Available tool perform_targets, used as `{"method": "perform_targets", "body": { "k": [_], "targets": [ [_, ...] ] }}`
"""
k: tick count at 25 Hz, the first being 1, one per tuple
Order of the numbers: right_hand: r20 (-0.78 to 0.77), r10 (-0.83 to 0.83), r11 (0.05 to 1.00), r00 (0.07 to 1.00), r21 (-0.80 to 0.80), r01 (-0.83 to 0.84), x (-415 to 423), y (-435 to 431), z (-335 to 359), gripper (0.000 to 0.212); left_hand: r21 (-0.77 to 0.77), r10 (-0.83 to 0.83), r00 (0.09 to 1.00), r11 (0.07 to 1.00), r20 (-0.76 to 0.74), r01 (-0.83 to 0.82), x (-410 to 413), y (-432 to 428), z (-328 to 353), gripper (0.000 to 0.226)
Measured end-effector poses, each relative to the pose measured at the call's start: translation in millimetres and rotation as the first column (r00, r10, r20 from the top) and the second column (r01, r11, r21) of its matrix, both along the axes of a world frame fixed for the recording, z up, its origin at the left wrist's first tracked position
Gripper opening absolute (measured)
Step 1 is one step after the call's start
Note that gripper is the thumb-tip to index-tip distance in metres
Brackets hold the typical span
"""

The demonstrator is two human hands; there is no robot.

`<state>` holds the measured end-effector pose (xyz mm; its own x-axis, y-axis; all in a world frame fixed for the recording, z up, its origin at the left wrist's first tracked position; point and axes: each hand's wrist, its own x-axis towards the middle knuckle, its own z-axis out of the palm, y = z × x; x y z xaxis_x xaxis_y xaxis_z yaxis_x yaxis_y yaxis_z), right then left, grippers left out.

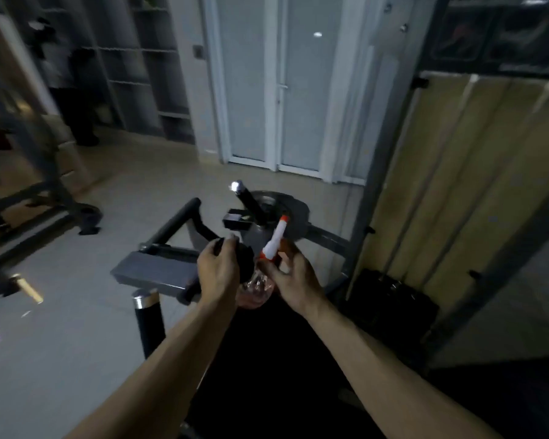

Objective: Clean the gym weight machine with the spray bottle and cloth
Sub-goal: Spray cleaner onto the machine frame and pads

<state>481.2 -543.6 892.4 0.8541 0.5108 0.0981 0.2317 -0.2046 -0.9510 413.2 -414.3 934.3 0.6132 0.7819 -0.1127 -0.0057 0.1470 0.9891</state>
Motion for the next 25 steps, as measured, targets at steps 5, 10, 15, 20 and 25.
{"method": "perform_targets", "body": {
  "k": [5,10,15,20,25],
  "targets": [
    [-0.023,-0.492,0.868,0.870,0.056,0.493,-77,-100,-27,0.049,-0.094,-0.452,0.892,0.888,-0.013,0.449,-16,-87,-35,0.034],
    [-0.135,-0.788,0.607,0.600,-0.013,0.795,-196,-199,-88,0.041,-0.168,-0.724,0.647,0.687,-0.238,0.707,-66,-175,-111,0.036],
    [-0.234,-0.862,0.487,0.449,-0.138,0.863,-302,-241,-181,0.021,-0.076,-0.733,0.434,0.548,-0.524,0.833,-127,-207,-207,0.038],
    [-0.305,-0.857,0.501,0.415,-0.303,0.811,-362,-246,-311,0.017,0.238,-0.524,0.328,0.233,-0.786,0.943,-163,-196,-318,0.014],
    [-0.172,-0.877,0.480,0.448,-0.346,0.806,-325,-252,-471,0.023,0.546,-0.353,0.440,-0.304,-0.826,0.781,-141,-210,-466,0.016]
  ]
}}
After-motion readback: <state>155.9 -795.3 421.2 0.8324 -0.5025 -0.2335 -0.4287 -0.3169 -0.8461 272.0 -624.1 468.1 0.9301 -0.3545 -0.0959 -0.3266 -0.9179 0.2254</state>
